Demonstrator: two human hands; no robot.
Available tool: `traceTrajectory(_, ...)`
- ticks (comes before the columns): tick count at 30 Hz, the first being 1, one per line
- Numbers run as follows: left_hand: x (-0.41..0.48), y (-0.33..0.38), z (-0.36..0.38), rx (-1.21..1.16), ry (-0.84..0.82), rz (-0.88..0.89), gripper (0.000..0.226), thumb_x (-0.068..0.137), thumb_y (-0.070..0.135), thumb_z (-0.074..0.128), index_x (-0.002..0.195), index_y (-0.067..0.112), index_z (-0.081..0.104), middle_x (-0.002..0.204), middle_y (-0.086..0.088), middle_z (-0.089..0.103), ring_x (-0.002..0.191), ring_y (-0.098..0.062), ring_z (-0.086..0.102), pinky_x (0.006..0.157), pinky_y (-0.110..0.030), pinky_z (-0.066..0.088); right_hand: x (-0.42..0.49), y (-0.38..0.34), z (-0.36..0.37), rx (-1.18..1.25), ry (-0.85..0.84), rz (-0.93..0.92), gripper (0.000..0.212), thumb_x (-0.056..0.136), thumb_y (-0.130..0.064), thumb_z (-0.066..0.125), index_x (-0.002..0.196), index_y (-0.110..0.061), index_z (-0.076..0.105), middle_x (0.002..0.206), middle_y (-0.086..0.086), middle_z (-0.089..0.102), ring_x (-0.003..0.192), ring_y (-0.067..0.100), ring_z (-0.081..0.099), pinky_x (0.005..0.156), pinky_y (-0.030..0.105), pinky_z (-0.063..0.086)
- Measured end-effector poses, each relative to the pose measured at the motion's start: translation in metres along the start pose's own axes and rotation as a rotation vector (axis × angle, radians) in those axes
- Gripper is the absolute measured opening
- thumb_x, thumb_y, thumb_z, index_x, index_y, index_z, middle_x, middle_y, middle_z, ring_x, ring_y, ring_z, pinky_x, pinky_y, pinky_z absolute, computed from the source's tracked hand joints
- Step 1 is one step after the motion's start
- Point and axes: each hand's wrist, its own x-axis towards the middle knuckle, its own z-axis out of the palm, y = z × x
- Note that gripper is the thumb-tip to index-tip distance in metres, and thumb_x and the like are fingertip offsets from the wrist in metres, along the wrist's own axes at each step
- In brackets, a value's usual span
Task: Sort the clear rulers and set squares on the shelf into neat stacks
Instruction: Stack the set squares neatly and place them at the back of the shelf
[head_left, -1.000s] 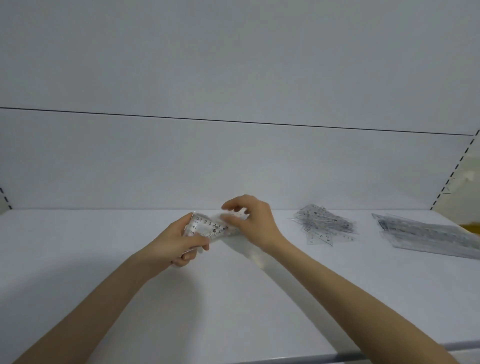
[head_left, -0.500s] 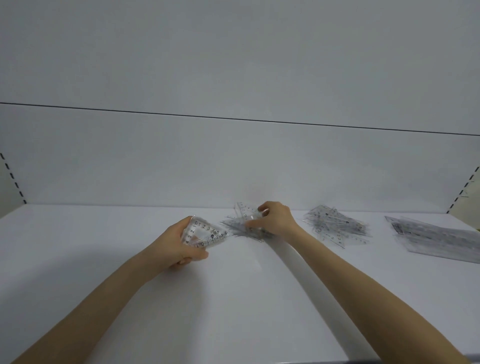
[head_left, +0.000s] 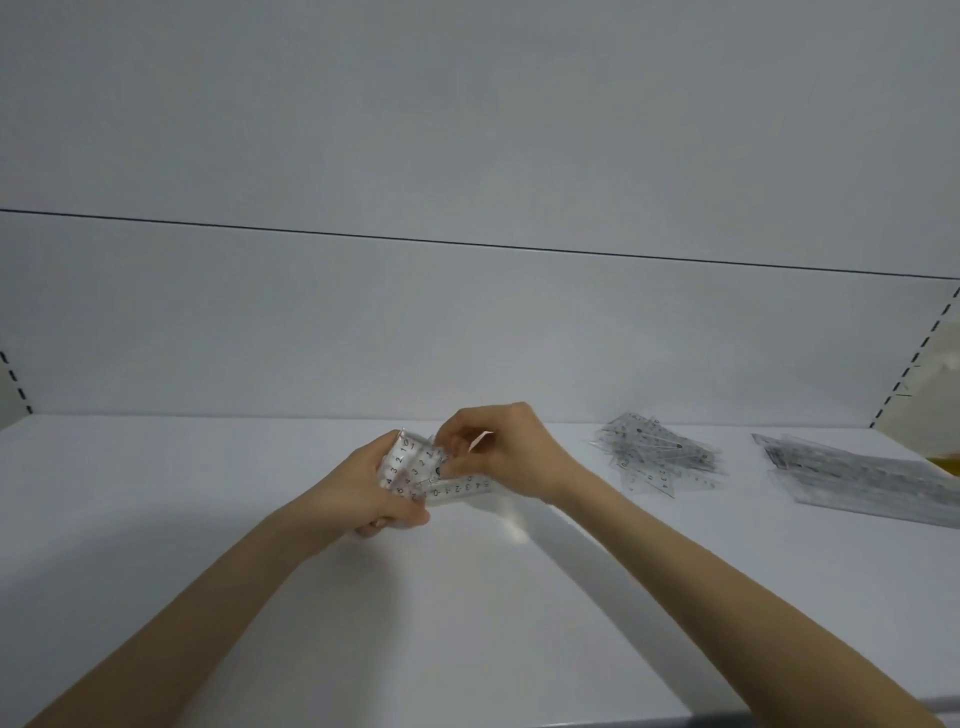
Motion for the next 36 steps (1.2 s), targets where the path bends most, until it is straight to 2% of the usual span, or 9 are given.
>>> traceTrajectory(3,0.001,0.002,0.002,-0.001,0.007,0.005,0.051,0.064,-0.006,0.069,0.103,0.026,0.059,0.066,-0.006,0.052,0.046,-0.016,0.033,0.045,-0.022,0.023,0.001,0.001,0.012,-0.087,0.063,-0.081,0.023,0.072,-0.008,0.081,0.093,-0.008,0.071,0.087,0.002,0.063,0.074,0.006,0.056,0.068,0.011,0.044)
traceTrajectory(8,0.000,0.004,0.006,-0.013,0.004,0.007,0.048,0.062,-0.001,0.066,0.103,0.021,0.055,0.069,-0.011,0.047,0.046,-0.016,0.032,0.044,-0.021,0.021,0.004,-0.001,0.029,-0.112,0.204,-0.122,0.021,0.074,-0.019,0.081,0.093,-0.015,0.071,0.096,-0.004,0.060,0.089,0.012,0.055,0.077,0.021,0.043)
traceTrajectory(13,0.002,0.003,0.005,-0.025,0.027,-0.002,0.046,0.061,0.001,0.068,0.103,0.017,0.055,0.066,-0.010,0.049,0.043,-0.015,0.031,0.044,-0.020,0.020,0.000,-0.002,0.024,0.054,0.050,0.115,0.039,0.087,-0.030,0.070,0.122,-0.019,0.056,0.109,0.001,0.064,0.087,0.013,0.065,0.076,0.025,0.055)
traceTrajectory(16,0.001,0.002,0.006,-0.047,0.011,0.003,0.046,0.064,0.009,0.071,0.107,0.017,0.056,0.065,-0.009,0.055,0.042,-0.014,0.033,0.043,-0.019,0.021,-0.004,0.006,0.022,-0.017,0.009,0.147,0.026,0.094,-0.028,0.060,0.116,-0.013,0.062,0.097,0.004,0.070,0.078,0.014,0.066,0.077,0.030,0.055)
traceTrajectory(20,-0.003,0.005,0.006,-0.115,-0.079,0.007,0.038,0.075,0.014,0.063,0.111,0.024,0.057,0.085,-0.021,0.066,0.043,-0.017,0.038,0.042,-0.019,0.023,-0.012,0.012,0.028,0.101,0.040,0.164,0.018,0.090,-0.028,0.065,0.106,-0.021,0.059,0.084,0.008,0.071,0.077,0.027,0.066,0.078,0.049,0.054)
traceTrajectory(23,-0.004,0.005,0.005,-0.126,-0.127,-0.009,0.041,0.074,0.013,0.062,0.113,0.024,0.056,0.094,-0.026,0.068,0.044,-0.019,0.041,0.040,-0.019,0.026,-0.015,0.011,0.026,0.143,-0.003,0.156,0.022,0.087,-0.027,0.069,0.103,-0.018,0.056,0.082,0.005,0.072,0.071,0.019,0.065,0.073,0.038,0.054)
traceTrajectory(28,-0.003,-0.002,0.004,-0.103,-0.067,-0.003,0.043,0.070,0.014,0.062,0.112,0.024,0.056,0.087,-0.021,0.070,0.044,-0.019,0.037,0.039,-0.017,0.025,0.007,0.032,-0.016,-0.174,0.117,0.172,0.021,0.096,-0.025,0.057,0.105,-0.011,0.069,0.095,-0.003,0.071,0.088,0.012,0.065,0.078,0.026,0.044)
traceTrajectory(32,-0.005,-0.004,0.002,-0.088,-0.055,0.005,0.048,0.066,0.010,0.068,0.110,0.025,0.057,0.084,-0.018,0.066,0.045,-0.019,0.036,0.039,-0.018,0.027,0.014,0.055,-0.028,-0.548,-0.225,0.316,0.053,0.090,-0.045,0.061,0.135,-0.018,0.054,0.135,0.001,0.058,0.124,0.020,0.049,0.101,0.036,0.041)
traceTrajectory(36,-0.003,-0.006,-0.001,-0.070,-0.035,-0.014,0.056,0.061,0.006,0.070,0.111,0.027,0.057,0.083,-0.016,0.066,0.045,-0.018,0.036,0.043,-0.019,0.024,0.010,0.060,-0.022,-0.539,-0.133,0.319,0.042,0.086,-0.037,0.068,0.125,-0.022,0.062,0.127,0.000,0.061,0.118,0.021,0.051,0.094,0.035,0.045)
